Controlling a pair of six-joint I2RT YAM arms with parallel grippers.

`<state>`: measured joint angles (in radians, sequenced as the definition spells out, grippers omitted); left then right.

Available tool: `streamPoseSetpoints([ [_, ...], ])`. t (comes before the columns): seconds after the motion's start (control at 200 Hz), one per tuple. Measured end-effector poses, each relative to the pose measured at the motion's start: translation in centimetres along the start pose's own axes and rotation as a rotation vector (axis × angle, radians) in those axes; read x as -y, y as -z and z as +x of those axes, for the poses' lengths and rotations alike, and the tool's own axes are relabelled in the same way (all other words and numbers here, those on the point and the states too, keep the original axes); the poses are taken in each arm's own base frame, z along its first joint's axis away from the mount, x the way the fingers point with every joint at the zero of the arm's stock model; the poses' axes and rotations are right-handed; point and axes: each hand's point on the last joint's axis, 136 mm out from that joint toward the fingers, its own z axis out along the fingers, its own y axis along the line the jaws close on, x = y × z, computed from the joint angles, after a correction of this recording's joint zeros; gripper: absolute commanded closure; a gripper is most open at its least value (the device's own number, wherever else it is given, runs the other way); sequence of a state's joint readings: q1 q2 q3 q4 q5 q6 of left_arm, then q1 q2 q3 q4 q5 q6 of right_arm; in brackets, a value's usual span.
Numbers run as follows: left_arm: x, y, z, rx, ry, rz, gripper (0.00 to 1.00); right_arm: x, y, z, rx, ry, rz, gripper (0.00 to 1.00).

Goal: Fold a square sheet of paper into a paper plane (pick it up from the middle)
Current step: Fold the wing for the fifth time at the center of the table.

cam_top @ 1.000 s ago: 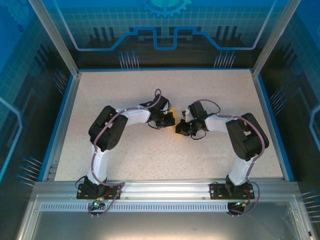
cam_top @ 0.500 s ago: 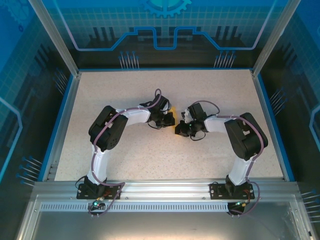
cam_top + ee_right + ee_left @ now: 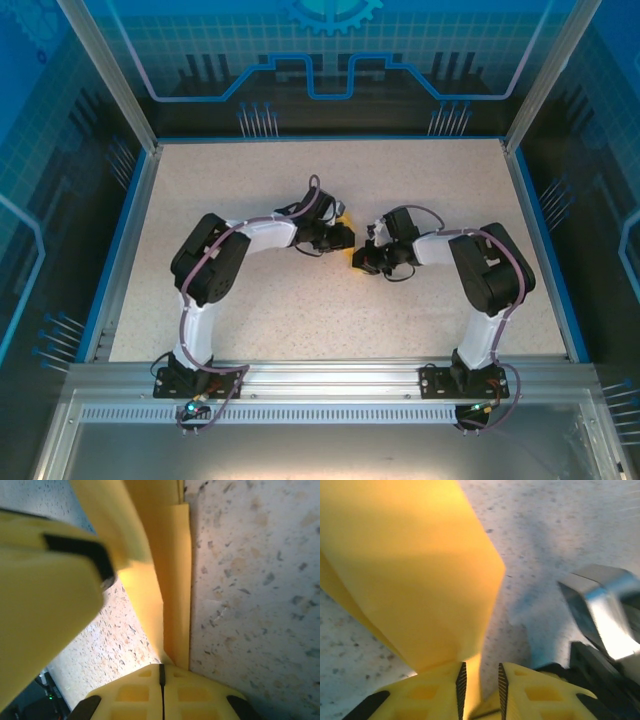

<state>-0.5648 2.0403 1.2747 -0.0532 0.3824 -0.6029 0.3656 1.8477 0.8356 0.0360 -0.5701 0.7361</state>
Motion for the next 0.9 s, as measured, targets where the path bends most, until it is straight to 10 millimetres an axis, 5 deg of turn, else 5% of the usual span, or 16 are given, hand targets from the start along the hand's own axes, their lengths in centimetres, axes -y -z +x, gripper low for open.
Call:
streamPoseSetpoints([
  [0.29, -0.2, -0.1, 1.8, -0.01, 0.007, 0.073, 0.86, 0.0, 0.0, 0.0, -0.032, -0.067, -0.039, 0.99],
  [0.9, -1.7, -1.3, 1.8, -0.021, 0.016, 0.017, 0.87, 0.2, 0.0, 0.0, -0.076, -0.113, -0.014, 0.99],
])
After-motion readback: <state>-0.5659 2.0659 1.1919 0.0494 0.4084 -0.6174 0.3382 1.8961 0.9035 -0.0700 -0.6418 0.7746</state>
